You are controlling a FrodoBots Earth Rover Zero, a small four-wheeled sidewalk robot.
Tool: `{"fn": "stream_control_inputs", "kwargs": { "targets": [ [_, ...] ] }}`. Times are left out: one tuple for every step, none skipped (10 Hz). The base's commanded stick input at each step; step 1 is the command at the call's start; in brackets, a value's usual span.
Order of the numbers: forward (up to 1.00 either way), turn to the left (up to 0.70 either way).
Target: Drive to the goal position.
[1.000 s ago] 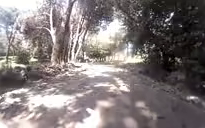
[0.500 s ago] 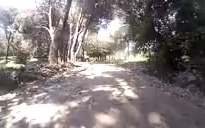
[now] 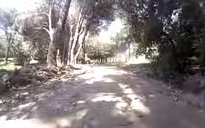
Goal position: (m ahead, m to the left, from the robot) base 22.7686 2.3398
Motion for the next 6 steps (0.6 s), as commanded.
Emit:
{"fn": "stream_control_inputs", "kwargs": {
  "targets": [
    [0.85,0.00],
    [0.85,0.00],
    [0.85,0.00],
    [0.85,0.00],
    [0.85,0.00],
    [0.85,0.00]
  ]
}}
